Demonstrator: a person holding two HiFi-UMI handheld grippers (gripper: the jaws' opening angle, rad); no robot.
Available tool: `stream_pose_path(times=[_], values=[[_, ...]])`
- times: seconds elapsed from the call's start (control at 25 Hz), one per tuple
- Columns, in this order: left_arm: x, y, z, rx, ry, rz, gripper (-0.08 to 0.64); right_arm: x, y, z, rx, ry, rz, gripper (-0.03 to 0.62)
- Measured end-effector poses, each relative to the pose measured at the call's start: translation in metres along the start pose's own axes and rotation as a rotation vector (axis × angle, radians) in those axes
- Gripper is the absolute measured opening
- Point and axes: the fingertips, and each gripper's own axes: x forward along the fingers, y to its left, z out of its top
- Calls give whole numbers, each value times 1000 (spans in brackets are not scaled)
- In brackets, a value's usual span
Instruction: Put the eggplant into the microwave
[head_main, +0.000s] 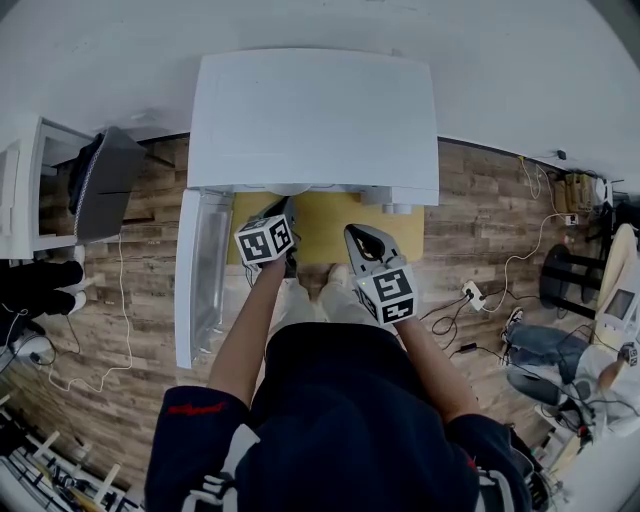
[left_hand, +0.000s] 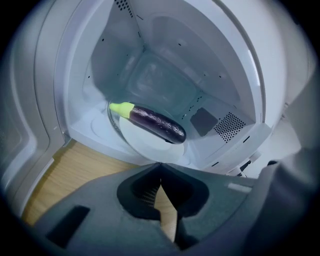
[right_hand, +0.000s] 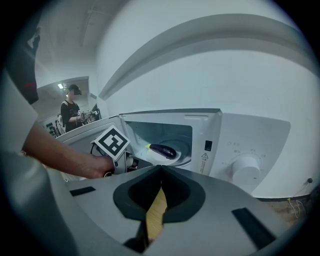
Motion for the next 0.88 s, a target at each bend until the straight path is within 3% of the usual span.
stream_pose_path(times=[0.88], values=[[13, -6, 16, 18, 0, -9, 17, -1, -4, -4, 12, 2, -15, 12]])
